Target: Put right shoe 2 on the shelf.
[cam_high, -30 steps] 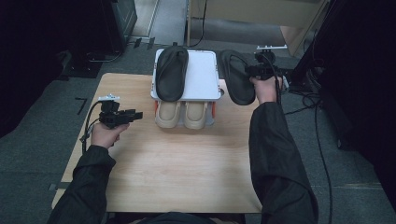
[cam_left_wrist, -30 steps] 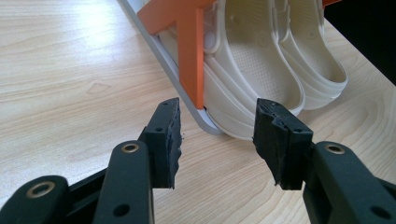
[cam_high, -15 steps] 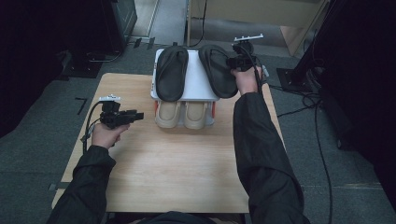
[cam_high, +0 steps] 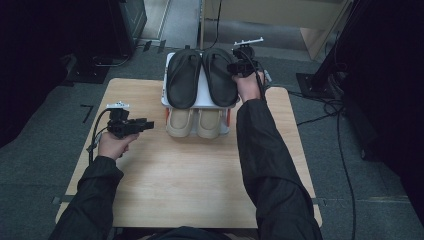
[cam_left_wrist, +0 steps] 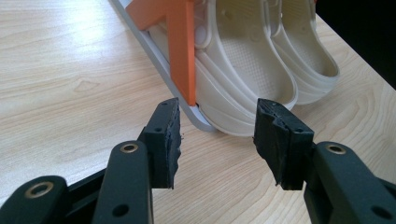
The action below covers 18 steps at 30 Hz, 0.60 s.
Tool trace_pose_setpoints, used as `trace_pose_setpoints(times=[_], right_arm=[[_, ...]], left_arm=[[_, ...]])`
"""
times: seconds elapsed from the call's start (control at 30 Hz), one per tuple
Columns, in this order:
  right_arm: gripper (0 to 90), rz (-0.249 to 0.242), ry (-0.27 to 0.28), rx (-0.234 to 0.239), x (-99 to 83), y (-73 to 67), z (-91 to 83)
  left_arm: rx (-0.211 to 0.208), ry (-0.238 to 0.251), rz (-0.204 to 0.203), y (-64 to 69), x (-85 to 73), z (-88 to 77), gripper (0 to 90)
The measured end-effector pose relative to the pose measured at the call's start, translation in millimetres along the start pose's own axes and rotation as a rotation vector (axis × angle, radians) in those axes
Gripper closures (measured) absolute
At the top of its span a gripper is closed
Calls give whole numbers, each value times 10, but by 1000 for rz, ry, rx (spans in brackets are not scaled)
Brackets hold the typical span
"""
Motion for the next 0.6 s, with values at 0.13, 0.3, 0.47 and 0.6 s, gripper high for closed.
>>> trace_pose_setpoints(times=[0.13,0.3,0.47,0.6], right_arm=[[700,5,-9,38,-24,-21,-34],[675,-15,-10,73,-90,-70,-63],[652,-25,-4,100,-134,-72,-67],[639,-41,-11,116,-150,-87,-74]], left_arm=[[3,3,-4,-12,0,-14,509],[6,7,-3,-15,2,-14,509],[5,1,-1,-12,-2,-1,507],[5,-4,0,-13,-4,11,503]])
Point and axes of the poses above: each handheld gripper's, and its own axes: z roughly forward along the jaws, x roughly out of its top, y roughly to its right, the point moved 5 cm from there along z, roughly forward along the jaws, and after that the axes turned 10 degrees about z, right-handed, at the moved point
